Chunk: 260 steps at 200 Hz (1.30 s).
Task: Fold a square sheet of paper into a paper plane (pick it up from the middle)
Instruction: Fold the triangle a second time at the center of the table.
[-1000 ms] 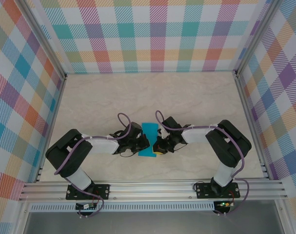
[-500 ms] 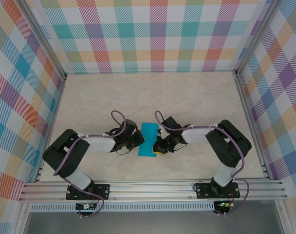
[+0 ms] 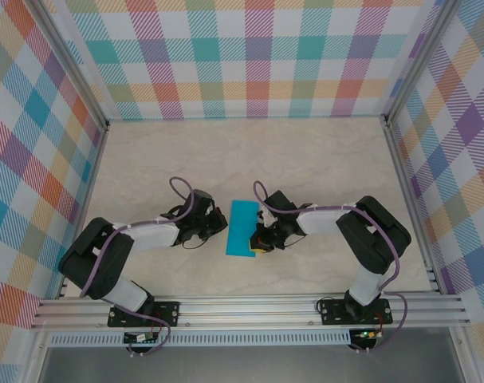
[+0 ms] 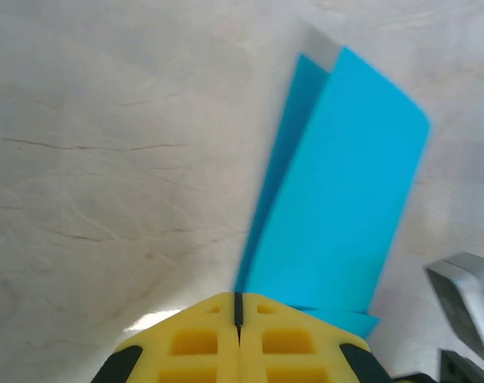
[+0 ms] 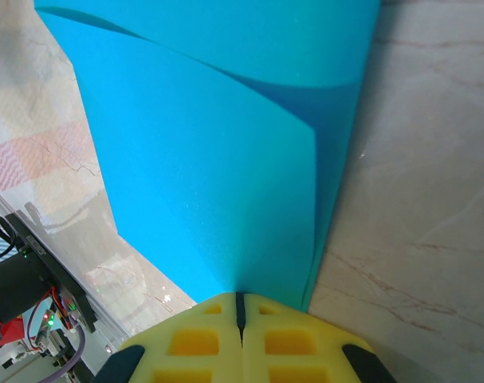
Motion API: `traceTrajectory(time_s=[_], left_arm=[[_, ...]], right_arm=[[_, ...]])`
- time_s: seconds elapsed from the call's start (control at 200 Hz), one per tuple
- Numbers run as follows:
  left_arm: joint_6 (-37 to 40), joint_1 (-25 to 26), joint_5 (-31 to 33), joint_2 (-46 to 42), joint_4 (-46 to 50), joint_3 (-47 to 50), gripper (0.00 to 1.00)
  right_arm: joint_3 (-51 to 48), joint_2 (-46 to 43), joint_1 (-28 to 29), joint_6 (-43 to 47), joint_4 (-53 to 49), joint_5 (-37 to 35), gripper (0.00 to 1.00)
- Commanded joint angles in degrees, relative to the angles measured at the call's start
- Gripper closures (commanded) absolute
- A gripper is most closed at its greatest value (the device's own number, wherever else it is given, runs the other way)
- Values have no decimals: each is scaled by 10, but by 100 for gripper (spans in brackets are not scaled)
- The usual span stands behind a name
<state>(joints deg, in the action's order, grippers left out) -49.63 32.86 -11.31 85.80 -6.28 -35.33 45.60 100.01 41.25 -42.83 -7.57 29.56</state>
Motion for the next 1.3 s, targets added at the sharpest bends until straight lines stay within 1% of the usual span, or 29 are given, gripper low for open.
traceTrajectory(time_s=[0.0, 0.075, 0.17, 0.26, 0.34, 0.45, 0.56, 0.765, 0.81, 1.04, 1.175, 1.295], left_arm=[[12, -2, -19, -49, 14, 3, 97], [13, 5, -33, -63, 10, 2, 95], [17, 15, -63, -57, -6, -1, 95], [21, 25, -73, -39, -19, -3, 95], [18, 31, -67, -15, -29, -5, 96], [13, 39, -79, 28, -55, -13, 97], [13, 45, -66, 56, -55, -17, 98], [11, 46, -40, 100, -22, -20, 100], [11, 45, -38, 106, -14, -20, 100], [10, 48, -35, 100, -12, -7, 100], [12, 48, -34, 93, -4, -12, 100], [13, 47, -36, 93, -3, -17, 100]], right_arm=[[-7, 13, 6, 6, -64, -33, 96], [-7, 12, 6, 6, -66, -34, 96], [-5, 11, 6, 5, -66, -36, 96], [-5, 10, 6, 4, -64, -35, 96], [-4, 11, 6, 3, -63, -35, 96], [-2, 11, 6, 2, -63, -34, 96], [0, 7, 6, 3, -66, -35, 96], [8, -11, 6, 0, -70, -28, 95], [16, -19, 8, -1, -77, -36, 94], [67, -35, 15, -9, -89, -49, 94], [93, -16, 17, -12, -81, -33, 93], [113, 9, 22, -15, -84, -35, 92]])
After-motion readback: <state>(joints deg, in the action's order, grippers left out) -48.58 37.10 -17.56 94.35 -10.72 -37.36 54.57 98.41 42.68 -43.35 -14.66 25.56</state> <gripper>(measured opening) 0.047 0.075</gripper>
